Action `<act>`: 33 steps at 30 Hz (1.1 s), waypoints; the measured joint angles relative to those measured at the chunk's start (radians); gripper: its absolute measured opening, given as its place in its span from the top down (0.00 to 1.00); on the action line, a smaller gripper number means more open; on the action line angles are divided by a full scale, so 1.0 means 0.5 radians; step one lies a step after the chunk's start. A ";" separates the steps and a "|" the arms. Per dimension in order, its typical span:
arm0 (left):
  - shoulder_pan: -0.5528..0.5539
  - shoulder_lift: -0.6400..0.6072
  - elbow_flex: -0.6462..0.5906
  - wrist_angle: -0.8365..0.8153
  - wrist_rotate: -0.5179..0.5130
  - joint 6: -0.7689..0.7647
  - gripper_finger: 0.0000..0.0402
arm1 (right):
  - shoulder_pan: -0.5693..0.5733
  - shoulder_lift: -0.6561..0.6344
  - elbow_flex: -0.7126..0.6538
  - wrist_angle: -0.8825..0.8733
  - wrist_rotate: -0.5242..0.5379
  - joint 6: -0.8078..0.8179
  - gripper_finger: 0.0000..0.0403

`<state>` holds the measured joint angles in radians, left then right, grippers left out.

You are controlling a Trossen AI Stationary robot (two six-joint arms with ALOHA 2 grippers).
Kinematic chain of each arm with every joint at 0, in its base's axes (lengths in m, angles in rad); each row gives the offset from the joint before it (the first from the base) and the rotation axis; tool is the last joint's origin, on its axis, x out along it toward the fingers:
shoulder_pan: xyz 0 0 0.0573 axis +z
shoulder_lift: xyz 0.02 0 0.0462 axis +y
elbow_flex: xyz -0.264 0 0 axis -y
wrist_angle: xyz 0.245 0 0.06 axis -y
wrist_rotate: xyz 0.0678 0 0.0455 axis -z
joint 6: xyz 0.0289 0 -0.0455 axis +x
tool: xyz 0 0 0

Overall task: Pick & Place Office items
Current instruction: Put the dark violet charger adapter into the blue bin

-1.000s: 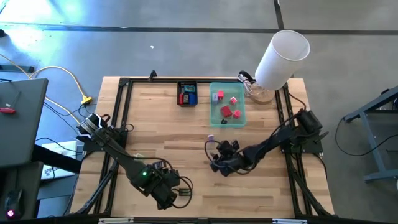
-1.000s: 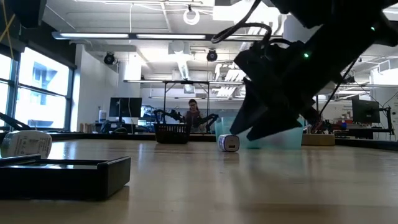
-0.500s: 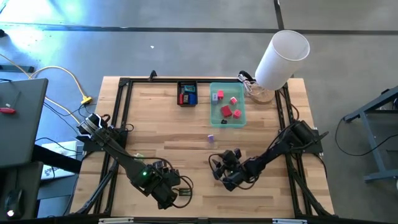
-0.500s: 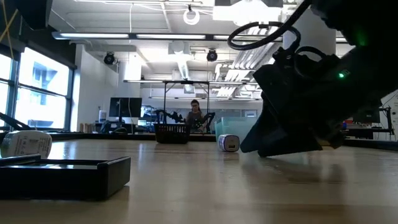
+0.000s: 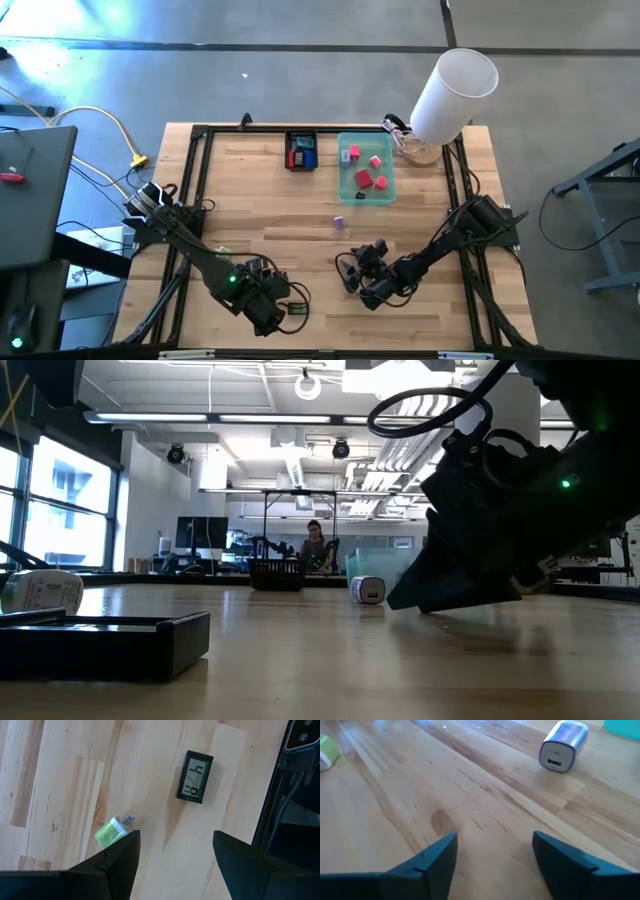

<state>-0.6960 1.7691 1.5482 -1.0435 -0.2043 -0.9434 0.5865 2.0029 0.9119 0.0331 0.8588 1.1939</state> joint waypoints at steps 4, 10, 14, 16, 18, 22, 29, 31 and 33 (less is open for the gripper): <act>0.000 0.000 0.000 0.000 0.000 0.000 0.40 | 0.000 -0.005 0.003 0.017 -0.051 -0.033 0.26; 0.000 0.000 0.000 0.001 0.001 0.000 0.40 | 0.006 -0.006 0.003 0.102 -0.046 -0.040 0.06; 0.000 0.000 0.000 0.000 0.001 0.000 0.40 | -0.021 0.013 0.003 0.101 0.014 -0.035 0.03; 0.000 0.000 0.000 0.001 0.001 0.000 0.40 | -0.039 0.053 0.005 0.101 0.082 -0.041 0.03; 0.000 0.000 0.000 0.000 0.001 0.000 0.40 | -0.051 0.123 0.007 0.115 0.180 -0.055 0.05; -0.013 0.000 0.000 0.001 -0.001 -0.038 0.40 | -0.050 0.319 0.010 0.253 0.432 -0.183 0.08; -0.053 0.000 0.000 0.004 -0.002 -0.046 0.40 | -0.047 0.447 0.010 0.510 0.595 -0.372 0.13; -0.058 0.000 0.000 0.008 -0.012 -0.045 0.40 | -0.072 0.449 0.007 0.537 0.601 -0.412 0.14; -0.058 0.000 0.000 0.009 -0.018 -0.046 0.40 | -0.107 0.449 0.005 0.597 0.567 -0.479 0.15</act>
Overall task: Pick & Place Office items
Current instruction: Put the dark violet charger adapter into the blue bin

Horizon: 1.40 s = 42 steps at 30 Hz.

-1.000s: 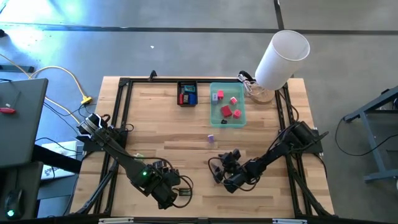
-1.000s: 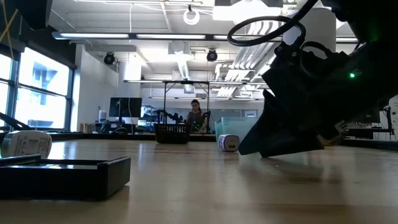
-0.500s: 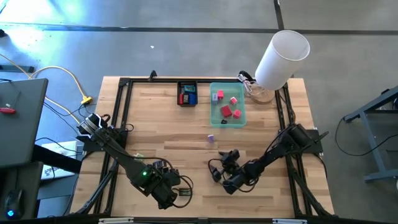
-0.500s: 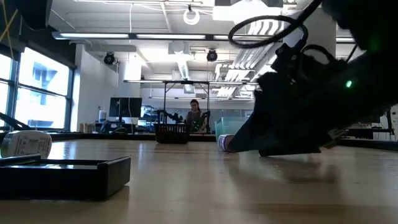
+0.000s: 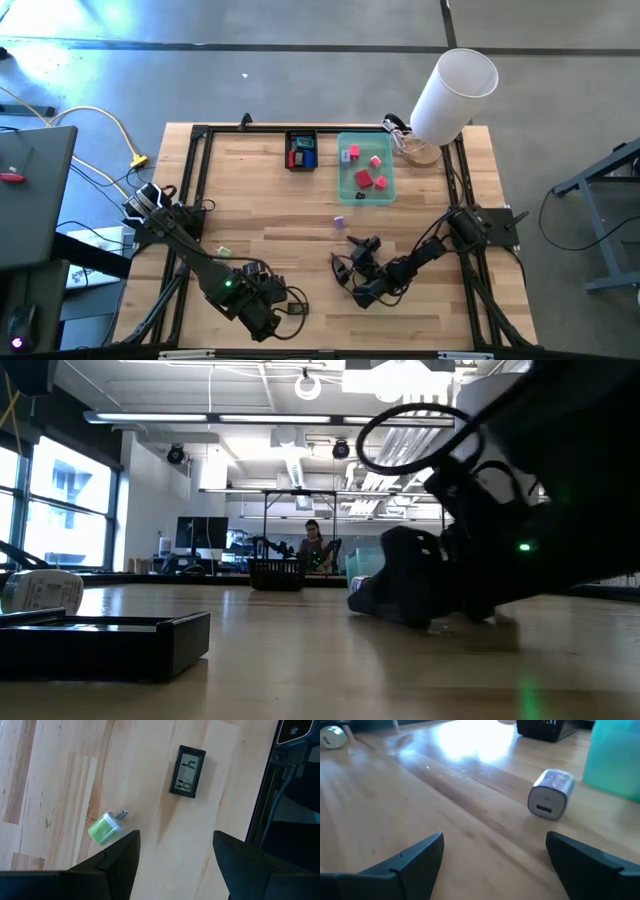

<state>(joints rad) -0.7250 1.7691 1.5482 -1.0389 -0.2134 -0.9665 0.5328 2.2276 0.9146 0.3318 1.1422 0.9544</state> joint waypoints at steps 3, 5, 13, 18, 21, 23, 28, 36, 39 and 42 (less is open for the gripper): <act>0.000 0.000 0.000 -0.002 -0.005 0.001 0.40 | -0.074 -0.001 0.002 0.026 -0.081 -0.036 0.17; 0.001 0.000 0.000 0.000 -0.006 0.001 0.40 | -0.115 -0.004 0.002 0.024 -0.104 -0.038 0.18; 0.000 0.000 0.000 -0.001 -0.007 0.001 0.40 | -0.180 -0.003 0.001 0.038 -0.081 -0.039 0.20; 0.000 0.000 0.000 -0.001 -0.008 0.001 0.40 | -0.186 -0.004 -0.002 0.020 -0.123 -0.010 0.20; 0.000 0.000 0.000 -0.001 -0.008 0.016 0.40 | -0.183 -0.004 -0.002 0.014 -0.120 -0.005 0.20; 0.000 0.000 0.000 -0.001 -0.010 0.033 0.40 | -0.183 -0.004 -0.002 0.014 -0.098 -0.001 0.20; 0.000 0.000 0.000 -0.001 -0.011 0.046 0.40 | -0.203 -0.004 0.000 -0.012 -0.103 0.020 0.20; -0.009 0.000 0.000 -0.002 -0.010 0.022 0.40 | -0.208 -0.011 0.004 -0.209 -0.053 0.182 0.20; -0.010 0.000 0.000 -0.001 -0.010 0.021 0.40 | -0.208 -0.011 0.004 -0.223 -0.039 0.170 0.19; -0.010 0.000 0.000 -0.001 -0.010 0.021 0.40 | -0.218 -0.011 0.005 -0.243 -0.006 0.160 0.20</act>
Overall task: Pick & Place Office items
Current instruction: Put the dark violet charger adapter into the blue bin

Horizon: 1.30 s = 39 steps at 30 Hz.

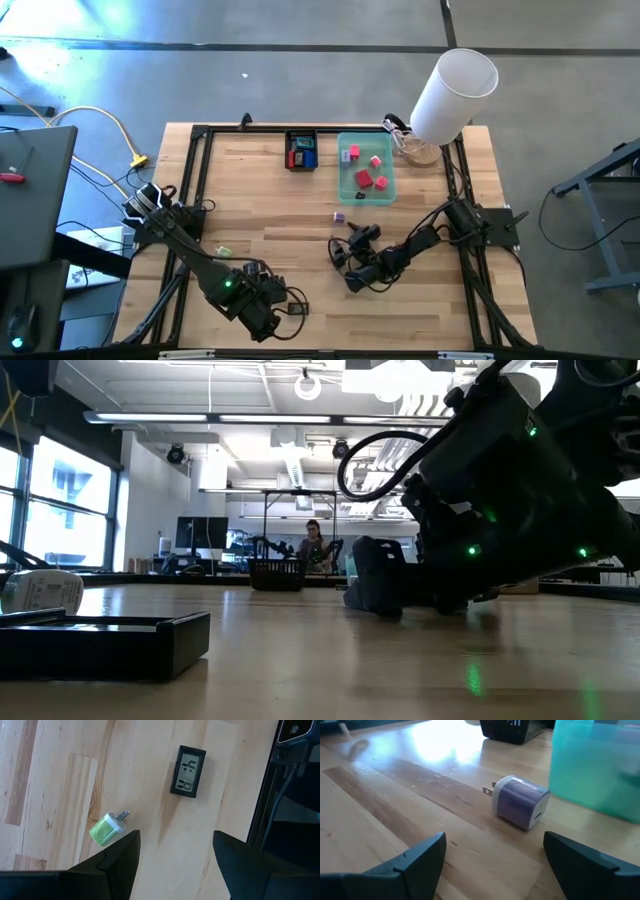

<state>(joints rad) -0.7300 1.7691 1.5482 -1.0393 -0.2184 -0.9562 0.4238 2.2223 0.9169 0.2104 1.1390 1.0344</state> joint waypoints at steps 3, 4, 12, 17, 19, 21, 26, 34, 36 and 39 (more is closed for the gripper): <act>0.002 0.000 0.000 0.000 0.000 -0.001 0.40 | -0.041 -0.001 0.000 0.002 -0.014 -0.017 0.20; 0.004 0.000 0.000 0.000 -0.005 -0.001 0.40 | -0.057 -0.002 0.000 0.002 -0.023 -0.020 0.20; 0.005 0.000 0.000 0.000 -0.046 -0.005 0.40 | -0.132 -0.005 0.001 0.044 -0.046 -0.096 0.19; 0.005 0.000 0.000 0.000 -0.045 -0.005 0.40 | -0.153 -0.003 0.001 0.088 -0.047 -0.127 0.19; 0.005 0.000 0.000 0.000 -0.046 -0.005 0.40 | -0.168 -0.003 0.001 0.096 -0.048 -0.140 0.19; 0.005 0.000 0.000 0.000 -0.057 -0.005 0.40 | -0.184 -0.002 0.001 0.107 -0.054 -0.149 0.19; 0.005 0.000 0.000 0.000 -0.081 -0.005 0.40 | -0.215 -0.002 -0.002 0.148 -0.061 -0.203 0.19; 0.005 0.000 0.000 0.000 -0.084 -0.004 0.40 | -0.275 0.003 -0.002 0.200 -0.076 -0.252 0.20; 0.005 0.000 0.000 0.001 -0.087 -0.004 0.40 | -0.290 0.002 -0.002 0.204 -0.094 -0.258 0.20; 0.005 0.000 0.000 0.001 -0.092 -0.004 0.40 | -0.296 0.002 -0.002 0.212 -0.105 -0.267 0.24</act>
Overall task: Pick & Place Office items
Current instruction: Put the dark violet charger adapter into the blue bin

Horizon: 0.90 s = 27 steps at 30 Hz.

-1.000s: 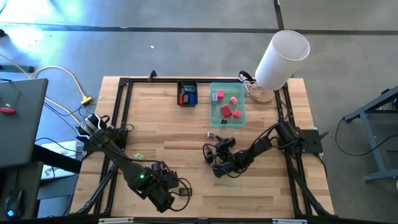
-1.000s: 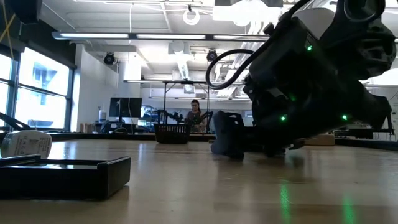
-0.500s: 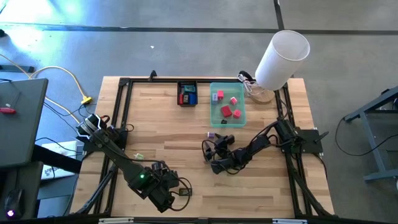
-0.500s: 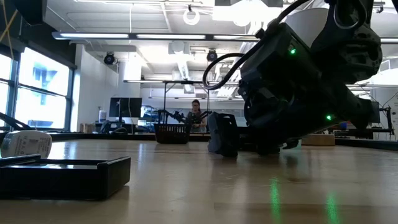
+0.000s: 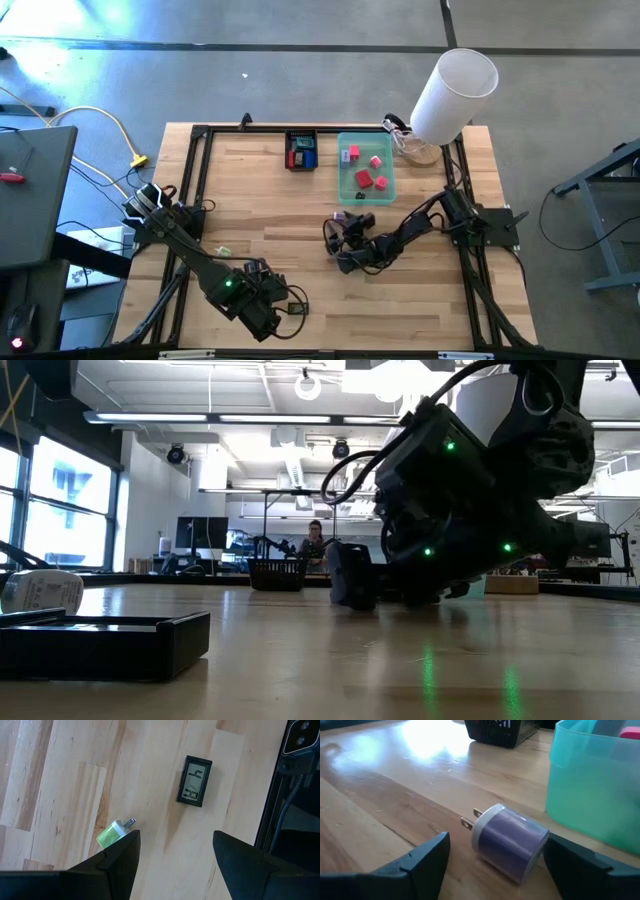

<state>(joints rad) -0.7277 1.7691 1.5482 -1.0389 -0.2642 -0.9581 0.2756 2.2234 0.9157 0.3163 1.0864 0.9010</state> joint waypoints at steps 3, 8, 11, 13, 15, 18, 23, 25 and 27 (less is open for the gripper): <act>0.000 0.000 0.000 0.000 0.000 0.000 0.40 | 0.001 0.000 0.001 0.008 -0.015 -0.011 0.31; 0.000 0.000 0.000 0.000 0.001 0.000 0.40 | 0.001 0.000 0.002 0.072 -0.056 -0.099 0.43; 0.000 0.000 0.000 -0.001 0.001 0.000 0.40 | 0.001 0.000 0.002 0.109 -0.065 -0.155 0.51; 0.000 0.000 0.000 -0.001 0.001 0.000 0.40 | 0.001 0.000 0.001 0.122 -0.076 -0.187 0.54; 0.000 0.000 0.000 0.000 0.001 0.000 0.40 | 0.003 0.000 0.001 0.125 -0.077 -0.195 0.54; 0.000 0.000 0.000 0.000 0.001 -0.002 0.40 | 0.016 0.000 0.001 0.125 -0.077 -0.194 0.54; 0.000 0.000 0.000 0.000 0.002 -0.003 0.40 | 0.043 0.004 -0.002 0.148 -0.081 -0.188 0.54; 0.000 0.000 0.000 0.000 0.002 -0.005 0.40 | 0.058 0.004 -0.002 0.151 -0.081 -0.187 0.54; 0.000 0.000 0.000 0.000 0.002 -0.010 0.40 | 0.077 0.003 -0.002 0.153 -0.081 -0.183 0.54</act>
<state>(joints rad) -0.7277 1.7691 1.5482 -1.0391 -0.2634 -0.9629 0.3143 2.2249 0.9146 0.3927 1.0458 0.8093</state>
